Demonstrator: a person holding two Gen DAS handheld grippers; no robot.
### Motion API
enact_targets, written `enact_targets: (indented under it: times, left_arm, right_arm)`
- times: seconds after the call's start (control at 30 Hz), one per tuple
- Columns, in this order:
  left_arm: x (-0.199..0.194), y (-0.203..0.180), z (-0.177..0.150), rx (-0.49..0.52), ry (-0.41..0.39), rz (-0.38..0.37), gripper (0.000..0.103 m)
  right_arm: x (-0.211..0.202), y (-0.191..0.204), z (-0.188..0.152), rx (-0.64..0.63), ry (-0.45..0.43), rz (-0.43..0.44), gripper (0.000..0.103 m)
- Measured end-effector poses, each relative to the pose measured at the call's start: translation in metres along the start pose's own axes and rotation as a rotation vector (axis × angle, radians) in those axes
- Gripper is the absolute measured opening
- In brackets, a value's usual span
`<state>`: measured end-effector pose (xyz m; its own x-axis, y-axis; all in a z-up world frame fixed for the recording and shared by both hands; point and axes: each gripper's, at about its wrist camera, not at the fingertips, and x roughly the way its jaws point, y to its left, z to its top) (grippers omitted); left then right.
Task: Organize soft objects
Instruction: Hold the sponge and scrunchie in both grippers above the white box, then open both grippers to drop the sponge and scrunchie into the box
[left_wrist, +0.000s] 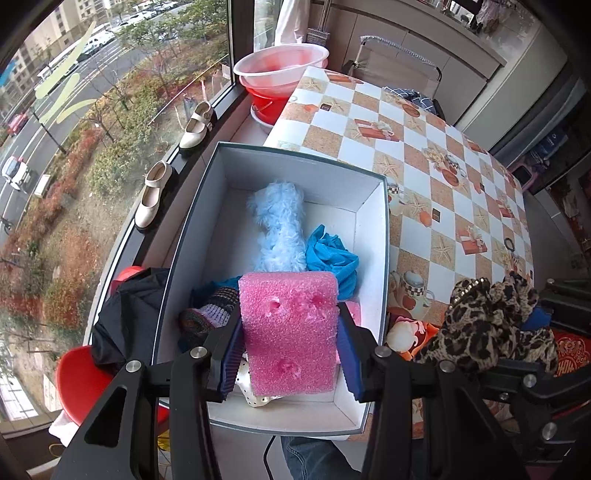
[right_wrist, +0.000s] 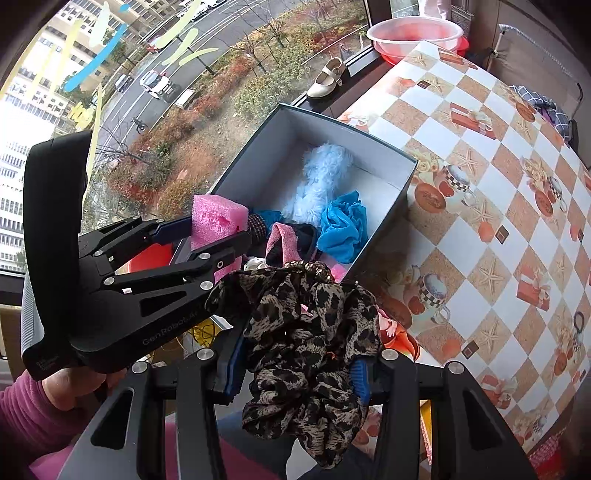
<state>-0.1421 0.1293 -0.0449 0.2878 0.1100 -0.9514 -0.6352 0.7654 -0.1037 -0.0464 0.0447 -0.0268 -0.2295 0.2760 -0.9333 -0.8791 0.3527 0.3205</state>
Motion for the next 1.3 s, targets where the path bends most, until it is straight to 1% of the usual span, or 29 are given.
enact_targets:
  times: [0.17, 0.5, 1.07, 1.23, 1.3]
  left_arm:
    - [0.006, 0.010, -0.003, -0.027, 0.017, 0.006, 0.049]
    - [0.015, 0.016, -0.004, -0.049, 0.036, 0.010, 0.049]
    - [0.027, 0.021, -0.007, -0.063, 0.073, 0.012, 0.049]
    - [0.028, 0.022, -0.008, -0.063, 0.074, 0.008, 0.050]
    - [0.027, 0.021, -0.009, -0.056, 0.064, 0.020, 0.050]
  right_arm:
    - [0.008, 0.004, 0.011, -0.015, 0.017, -0.003, 0.047]
    - [0.016, 0.006, 0.028, -0.029, 0.027, -0.013, 0.047]
    - [0.031, 0.006, 0.047, -0.036, 0.046, -0.020, 0.047]
    - [0.039, 0.009, 0.055, -0.051, 0.056, -0.027, 0.047]
    - [0.041, 0.010, 0.059, -0.052, 0.059, -0.030, 0.047]
